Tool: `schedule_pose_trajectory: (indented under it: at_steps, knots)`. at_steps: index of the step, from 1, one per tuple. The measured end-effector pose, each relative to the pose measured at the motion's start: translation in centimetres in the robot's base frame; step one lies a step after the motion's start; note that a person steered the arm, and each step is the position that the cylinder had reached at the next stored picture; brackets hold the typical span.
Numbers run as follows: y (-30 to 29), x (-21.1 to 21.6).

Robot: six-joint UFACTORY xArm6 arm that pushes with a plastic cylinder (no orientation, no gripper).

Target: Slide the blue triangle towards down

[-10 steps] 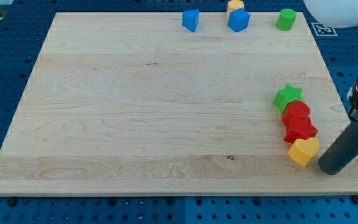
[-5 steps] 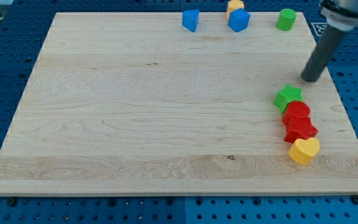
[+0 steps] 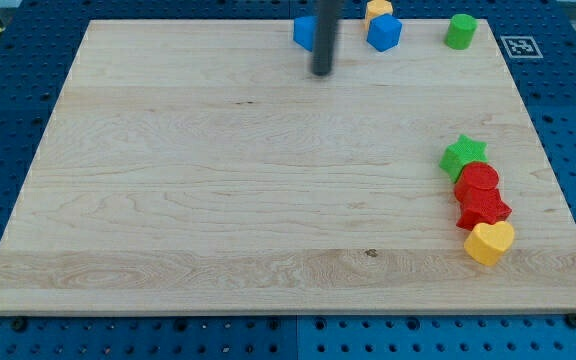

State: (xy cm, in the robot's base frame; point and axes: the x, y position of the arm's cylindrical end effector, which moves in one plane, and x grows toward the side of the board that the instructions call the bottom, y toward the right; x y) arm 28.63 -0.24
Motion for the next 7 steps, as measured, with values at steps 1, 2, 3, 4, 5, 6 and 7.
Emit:
schedule_pose_trajectory:
  at_steps: [1,2,3,4,5,6,7]
  knots:
    - [-7.7,-6.5]
    - [-7.6,-9.3]
    - [-2.5,-9.3]
    - [1.4,-9.4]
    - [2.5,-7.9]
    - [2.5,-5.0]
    - [2.9,-2.5]
